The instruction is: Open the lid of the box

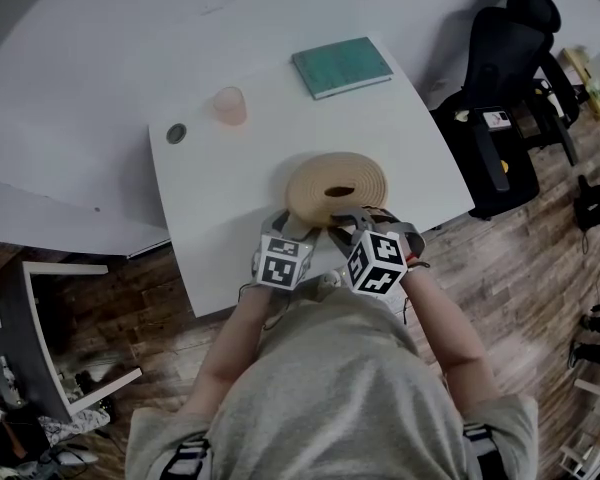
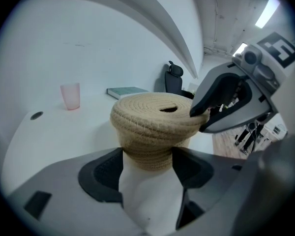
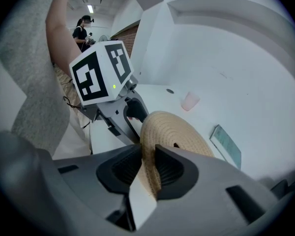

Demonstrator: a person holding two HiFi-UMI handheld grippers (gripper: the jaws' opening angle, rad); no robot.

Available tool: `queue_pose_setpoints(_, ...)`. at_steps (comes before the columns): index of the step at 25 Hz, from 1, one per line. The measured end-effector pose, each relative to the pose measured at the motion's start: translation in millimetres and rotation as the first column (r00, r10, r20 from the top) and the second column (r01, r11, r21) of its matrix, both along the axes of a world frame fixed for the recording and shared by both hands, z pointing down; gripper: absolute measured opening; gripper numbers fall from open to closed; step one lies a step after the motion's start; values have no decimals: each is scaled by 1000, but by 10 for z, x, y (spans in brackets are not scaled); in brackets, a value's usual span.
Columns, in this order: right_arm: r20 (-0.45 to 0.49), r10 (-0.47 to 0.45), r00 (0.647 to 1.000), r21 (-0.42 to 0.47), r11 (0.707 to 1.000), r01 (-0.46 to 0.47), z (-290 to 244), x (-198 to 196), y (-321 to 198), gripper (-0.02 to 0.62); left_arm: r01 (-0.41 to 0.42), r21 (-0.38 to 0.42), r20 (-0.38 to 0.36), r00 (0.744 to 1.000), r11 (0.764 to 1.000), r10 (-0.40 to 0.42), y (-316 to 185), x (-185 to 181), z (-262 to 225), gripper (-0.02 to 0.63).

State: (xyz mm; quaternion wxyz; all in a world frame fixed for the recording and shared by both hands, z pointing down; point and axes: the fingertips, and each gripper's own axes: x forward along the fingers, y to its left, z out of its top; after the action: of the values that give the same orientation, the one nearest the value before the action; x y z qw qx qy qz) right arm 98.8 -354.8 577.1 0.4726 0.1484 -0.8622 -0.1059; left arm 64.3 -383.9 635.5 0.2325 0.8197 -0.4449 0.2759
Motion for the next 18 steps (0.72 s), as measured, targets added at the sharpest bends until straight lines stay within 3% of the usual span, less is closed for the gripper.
queue_pose_setpoints(6, 23, 10, 1000, 0, 1000, -10, -99, -22, -39, 83, 10, 12, 16, 1000, 1000, -11, -33, -44, 8, 287)
queue_pose_setpoints(18, 191, 133, 973, -12, 991, -133, -509, 42, -257, 71, 9, 14, 29, 1000, 1000, -10, -38, -50, -1, 287)
